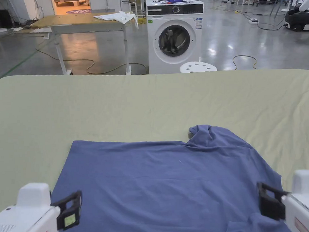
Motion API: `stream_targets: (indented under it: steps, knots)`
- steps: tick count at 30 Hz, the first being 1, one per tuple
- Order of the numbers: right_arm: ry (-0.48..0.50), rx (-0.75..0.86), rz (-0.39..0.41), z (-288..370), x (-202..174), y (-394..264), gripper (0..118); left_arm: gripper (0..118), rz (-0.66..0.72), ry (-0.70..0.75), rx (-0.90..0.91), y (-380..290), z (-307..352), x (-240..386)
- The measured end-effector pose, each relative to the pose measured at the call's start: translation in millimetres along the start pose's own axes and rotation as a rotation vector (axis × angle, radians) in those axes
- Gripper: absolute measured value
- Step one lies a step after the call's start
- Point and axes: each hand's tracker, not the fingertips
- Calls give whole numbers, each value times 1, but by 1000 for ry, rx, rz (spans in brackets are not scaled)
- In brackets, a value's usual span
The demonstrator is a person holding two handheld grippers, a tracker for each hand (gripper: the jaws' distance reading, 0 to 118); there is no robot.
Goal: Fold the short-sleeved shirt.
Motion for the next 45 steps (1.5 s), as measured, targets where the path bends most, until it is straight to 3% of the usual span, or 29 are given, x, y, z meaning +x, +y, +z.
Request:
stream_targets:
  steps: [5, 7, 9, 11, 12, 13, 22, 28, 33, 37, 38, 40, 41, 45]
  knots:
    - [-8, 214, 33, -14, -43, 14, 75, 64, -53, 51, 208, 28, -2, 36]
    - [19, 268, 4, -16, -53, 18, 75, 62, -52, 61, 269, 34, -1, 45]
    - [35, 317, -21, -17, -61, 21, 70, 50, -49, 69, 309, 39, 0, 50]
    - [41, 377, -18, -15, -67, 24, 48, 29, -54, 77, 327, 42, 0, 53]
    - [31, 403, -9, -14, -70, 26, 21, 13, -54, 81, 334, 44, 0, 54]
    - [29, 415, 1, -13, -73, 28, 6, 4, -55, 81, 334, 45, 0, 54]
    - [45, 461, 56, -5, -80, 36, 1, 0, -49, 66, 285, 46, 14, 29]
    - [78, 407, 113, -5, -79, 29, 1, 0, -40, 24, 8, 17, 40, -28]
    - [99, 328, 126, -12, -79, 10, 1, 0, 45, 49, -250, -24, 63, -76]
    - [116, 266, 121, -20, -82, -2, 1, 12, 127, 27, -398, -51, 76, -94]
    - [122, 253, 117, -22, -82, -5, 1, 23, 135, 32, -414, -56, 77, -97]
    - [130, 229, 108, -25, -84, -9, 1, 56, 150, 55, -434, -62, 76, -98]
    - [136, 218, 105, -27, -85, -11, 1, 65, 170, 76, -447, -65, 72, -100]
    - [149, 187, 105, -28, -87, -19, 1, 69, 250, 44, -518, -75, 50, -99]
